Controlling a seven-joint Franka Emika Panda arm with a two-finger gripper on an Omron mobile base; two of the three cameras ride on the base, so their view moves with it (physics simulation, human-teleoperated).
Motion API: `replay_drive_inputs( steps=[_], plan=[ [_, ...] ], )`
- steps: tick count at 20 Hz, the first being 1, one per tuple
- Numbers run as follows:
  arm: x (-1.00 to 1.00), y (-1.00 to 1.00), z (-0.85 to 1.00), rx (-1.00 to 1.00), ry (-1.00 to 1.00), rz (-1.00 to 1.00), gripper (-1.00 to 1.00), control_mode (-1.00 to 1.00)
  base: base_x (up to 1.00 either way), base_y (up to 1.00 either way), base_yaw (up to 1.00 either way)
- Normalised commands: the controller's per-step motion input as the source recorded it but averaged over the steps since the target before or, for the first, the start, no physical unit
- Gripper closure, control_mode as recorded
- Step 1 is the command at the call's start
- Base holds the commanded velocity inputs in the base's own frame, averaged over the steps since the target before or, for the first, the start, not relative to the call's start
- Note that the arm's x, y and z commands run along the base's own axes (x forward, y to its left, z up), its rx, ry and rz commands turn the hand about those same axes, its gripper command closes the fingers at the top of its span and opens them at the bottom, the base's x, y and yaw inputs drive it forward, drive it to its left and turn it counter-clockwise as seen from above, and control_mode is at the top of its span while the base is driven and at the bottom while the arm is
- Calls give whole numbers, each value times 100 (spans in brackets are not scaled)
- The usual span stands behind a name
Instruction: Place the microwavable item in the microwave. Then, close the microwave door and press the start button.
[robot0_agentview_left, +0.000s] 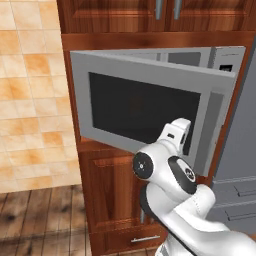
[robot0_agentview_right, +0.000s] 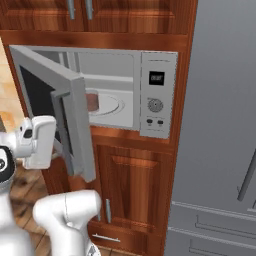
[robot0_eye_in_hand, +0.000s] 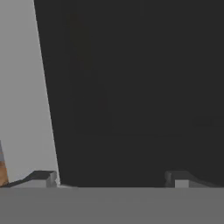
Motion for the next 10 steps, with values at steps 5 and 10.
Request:
replay_drive_inputs(
  steps=[5,10],
  plan=[
    [96,-3,1,6,0,5,-100,-100,0,0,0],
    [80,-14,4,5,0,3,-100,-100,0,0,0]
  ],
)
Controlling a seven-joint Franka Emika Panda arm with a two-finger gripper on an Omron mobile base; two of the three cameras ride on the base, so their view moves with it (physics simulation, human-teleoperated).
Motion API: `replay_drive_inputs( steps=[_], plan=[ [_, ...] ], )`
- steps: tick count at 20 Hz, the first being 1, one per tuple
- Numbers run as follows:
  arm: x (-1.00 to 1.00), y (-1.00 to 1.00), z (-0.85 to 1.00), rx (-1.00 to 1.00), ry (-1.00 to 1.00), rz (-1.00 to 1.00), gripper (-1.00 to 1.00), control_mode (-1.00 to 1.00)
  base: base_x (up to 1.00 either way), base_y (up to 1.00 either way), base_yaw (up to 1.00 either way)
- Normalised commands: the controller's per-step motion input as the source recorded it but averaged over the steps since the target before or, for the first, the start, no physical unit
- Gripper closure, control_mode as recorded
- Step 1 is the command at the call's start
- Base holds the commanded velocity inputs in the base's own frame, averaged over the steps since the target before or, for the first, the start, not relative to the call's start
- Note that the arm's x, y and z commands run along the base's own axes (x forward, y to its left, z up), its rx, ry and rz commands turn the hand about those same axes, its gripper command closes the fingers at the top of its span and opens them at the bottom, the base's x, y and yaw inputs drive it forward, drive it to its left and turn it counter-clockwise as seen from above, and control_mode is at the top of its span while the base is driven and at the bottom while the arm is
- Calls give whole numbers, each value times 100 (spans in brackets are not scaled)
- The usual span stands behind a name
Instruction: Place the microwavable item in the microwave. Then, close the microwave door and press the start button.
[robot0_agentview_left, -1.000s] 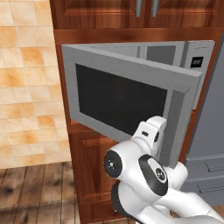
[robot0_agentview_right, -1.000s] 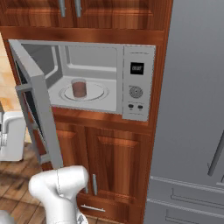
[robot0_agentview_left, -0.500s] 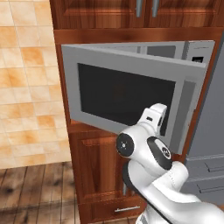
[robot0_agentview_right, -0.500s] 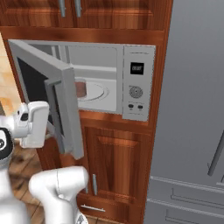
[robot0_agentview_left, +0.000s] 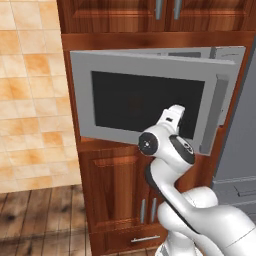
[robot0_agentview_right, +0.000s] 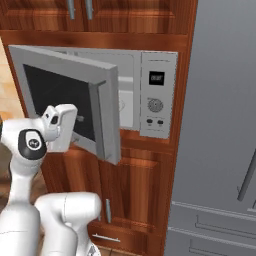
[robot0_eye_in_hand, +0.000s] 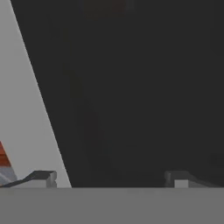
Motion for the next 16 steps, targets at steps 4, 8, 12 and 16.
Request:
replay_drive_inputs(
  steps=[4,8,12,16],
  plan=[
    [78,-20,0,6,0,4,-100,-100,0,0,0],
    [75,-23,0,7,0,4,-100,-100,0,0,0],
    [71,-21,0,8,0,4,-100,-100,0,0,0],
    [68,-19,0,8,0,5,-100,-100,0,0,0]
  ],
)
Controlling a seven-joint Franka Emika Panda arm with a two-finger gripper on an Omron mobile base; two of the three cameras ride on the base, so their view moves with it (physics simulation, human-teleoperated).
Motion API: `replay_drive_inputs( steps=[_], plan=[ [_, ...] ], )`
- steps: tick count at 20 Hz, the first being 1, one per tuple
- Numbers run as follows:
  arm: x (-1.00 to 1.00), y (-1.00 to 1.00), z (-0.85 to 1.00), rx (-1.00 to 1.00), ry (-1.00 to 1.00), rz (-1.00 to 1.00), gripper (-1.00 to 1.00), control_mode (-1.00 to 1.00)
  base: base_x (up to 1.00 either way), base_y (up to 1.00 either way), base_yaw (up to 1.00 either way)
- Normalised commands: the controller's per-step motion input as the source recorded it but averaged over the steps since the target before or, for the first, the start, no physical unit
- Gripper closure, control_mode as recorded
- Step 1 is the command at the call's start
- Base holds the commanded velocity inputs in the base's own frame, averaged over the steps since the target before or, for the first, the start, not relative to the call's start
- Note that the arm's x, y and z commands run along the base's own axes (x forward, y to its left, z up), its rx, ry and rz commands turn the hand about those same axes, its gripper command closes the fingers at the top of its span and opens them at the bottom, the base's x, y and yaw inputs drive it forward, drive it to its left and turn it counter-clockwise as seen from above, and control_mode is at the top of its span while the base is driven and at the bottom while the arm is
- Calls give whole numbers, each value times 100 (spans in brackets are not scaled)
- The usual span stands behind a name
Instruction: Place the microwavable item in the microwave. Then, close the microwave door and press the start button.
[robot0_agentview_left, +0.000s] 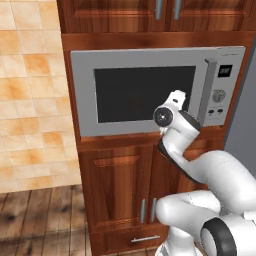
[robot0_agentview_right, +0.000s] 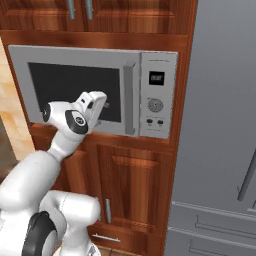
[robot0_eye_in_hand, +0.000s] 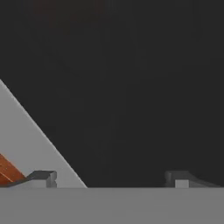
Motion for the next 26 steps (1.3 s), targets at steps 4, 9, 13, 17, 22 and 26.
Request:
replay_drive_inputs(
  steps=[4,9,13,17,22,26],
  plan=[
    [48,-4,0,7,0,3,-100,-100,0,0,0],
    [-5,0,0,5,0,0,-100,-100,0,0,0],
    [-98,0,5,8,0,3,-100,-100,0,0,0],
    [-100,-4,29,17,0,3,-100,-100,0,0,0],
    [-69,-77,43,17,0,5,-100,-100,0,0,0],
    [-17,-95,1,21,0,19,-100,-100,0,0,0]
  ],
)
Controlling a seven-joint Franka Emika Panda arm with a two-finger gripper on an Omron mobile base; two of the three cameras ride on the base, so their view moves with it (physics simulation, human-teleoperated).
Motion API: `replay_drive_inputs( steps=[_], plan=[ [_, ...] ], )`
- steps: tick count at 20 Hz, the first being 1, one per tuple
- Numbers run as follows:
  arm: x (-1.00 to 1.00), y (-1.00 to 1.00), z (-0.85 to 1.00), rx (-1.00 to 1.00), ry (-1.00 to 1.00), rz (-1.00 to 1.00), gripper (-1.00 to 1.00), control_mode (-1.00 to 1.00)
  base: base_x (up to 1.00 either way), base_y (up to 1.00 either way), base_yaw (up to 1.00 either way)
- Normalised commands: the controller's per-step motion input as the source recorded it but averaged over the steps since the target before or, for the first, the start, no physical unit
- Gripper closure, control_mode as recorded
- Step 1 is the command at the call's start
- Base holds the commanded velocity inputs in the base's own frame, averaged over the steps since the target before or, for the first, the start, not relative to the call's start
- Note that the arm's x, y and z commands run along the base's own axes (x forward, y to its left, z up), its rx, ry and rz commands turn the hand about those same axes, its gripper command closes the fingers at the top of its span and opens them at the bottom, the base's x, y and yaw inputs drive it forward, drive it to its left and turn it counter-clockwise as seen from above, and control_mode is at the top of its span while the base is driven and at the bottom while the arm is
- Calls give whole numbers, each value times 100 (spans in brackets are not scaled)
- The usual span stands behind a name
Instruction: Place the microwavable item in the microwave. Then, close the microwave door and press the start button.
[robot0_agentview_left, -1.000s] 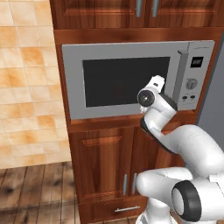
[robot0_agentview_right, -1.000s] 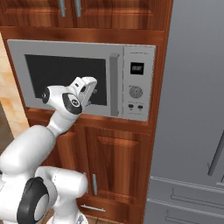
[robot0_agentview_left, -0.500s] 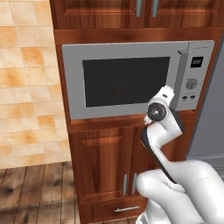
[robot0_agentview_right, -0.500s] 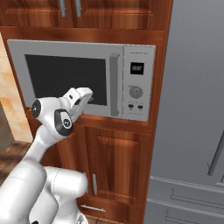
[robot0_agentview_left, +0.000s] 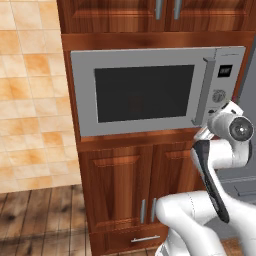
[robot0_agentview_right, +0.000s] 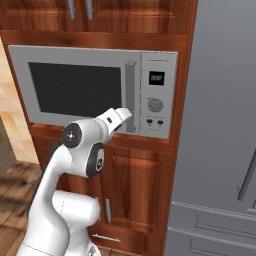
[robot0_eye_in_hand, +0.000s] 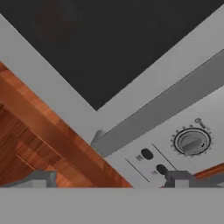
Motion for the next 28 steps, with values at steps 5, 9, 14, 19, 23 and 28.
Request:
replay_drive_inputs(
  steps=[5,9,14,19,23,28],
  plan=[
    [3,-77,-21,19,0,31,-100,-100,0,0,0],
    [36,-28,-16,8,0,36,-100,-100,0,0,0],
    [36,-3,-1,0,-8,19,-100,-100,0,0,0],
    [36,0,-6,0,0,4,-100,-100,0,0,0],
    [42,0,-21,0,5,0,-100,-100,0,0,0],
    [35,0,-26,0,5,0,-100,-100,0,0,0]
  ],
)
